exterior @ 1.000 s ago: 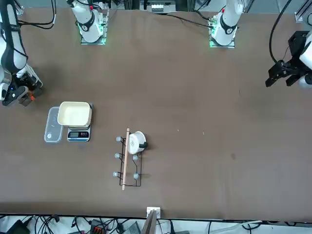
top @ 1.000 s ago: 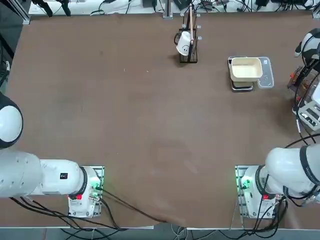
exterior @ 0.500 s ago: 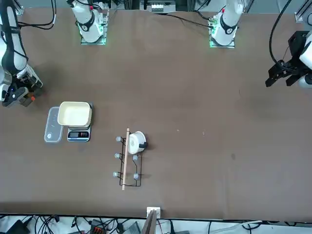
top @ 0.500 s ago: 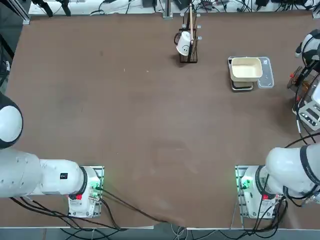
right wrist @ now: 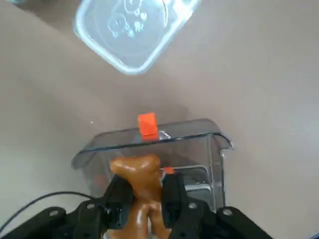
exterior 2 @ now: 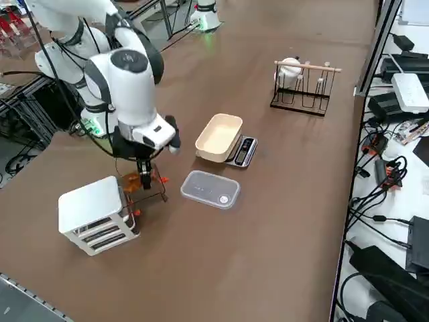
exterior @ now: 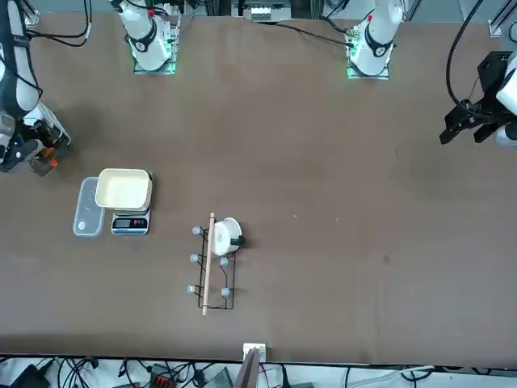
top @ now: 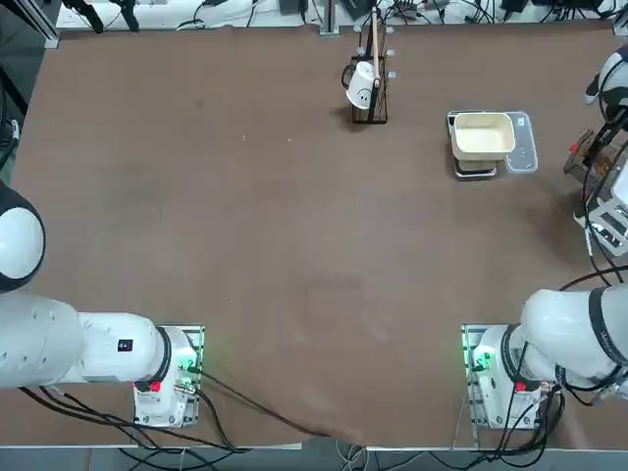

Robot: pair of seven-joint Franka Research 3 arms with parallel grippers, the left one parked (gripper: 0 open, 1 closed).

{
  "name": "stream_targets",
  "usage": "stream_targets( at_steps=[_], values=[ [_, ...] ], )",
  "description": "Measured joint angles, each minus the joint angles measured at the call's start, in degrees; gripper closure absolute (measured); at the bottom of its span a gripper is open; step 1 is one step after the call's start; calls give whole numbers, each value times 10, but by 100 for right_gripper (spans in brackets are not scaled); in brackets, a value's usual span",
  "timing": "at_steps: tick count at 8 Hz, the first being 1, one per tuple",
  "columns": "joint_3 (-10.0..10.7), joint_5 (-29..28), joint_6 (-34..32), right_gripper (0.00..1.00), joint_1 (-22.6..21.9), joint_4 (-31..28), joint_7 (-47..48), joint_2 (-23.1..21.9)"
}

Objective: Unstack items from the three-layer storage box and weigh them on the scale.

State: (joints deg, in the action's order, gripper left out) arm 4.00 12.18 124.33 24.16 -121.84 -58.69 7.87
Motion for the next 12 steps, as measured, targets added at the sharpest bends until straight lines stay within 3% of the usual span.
stream_targets(
  at_steps=[3,6,9,12],
  values=[
    [-17,-73,-28,65,-16,22,18,-39],
    [-56,-130,-66,65,-64,46,225,-32],
    [-62,-135,-39,65,-155,50,456,22],
    [-62,-151,1,65,-182,57,495,69]
  ],
)
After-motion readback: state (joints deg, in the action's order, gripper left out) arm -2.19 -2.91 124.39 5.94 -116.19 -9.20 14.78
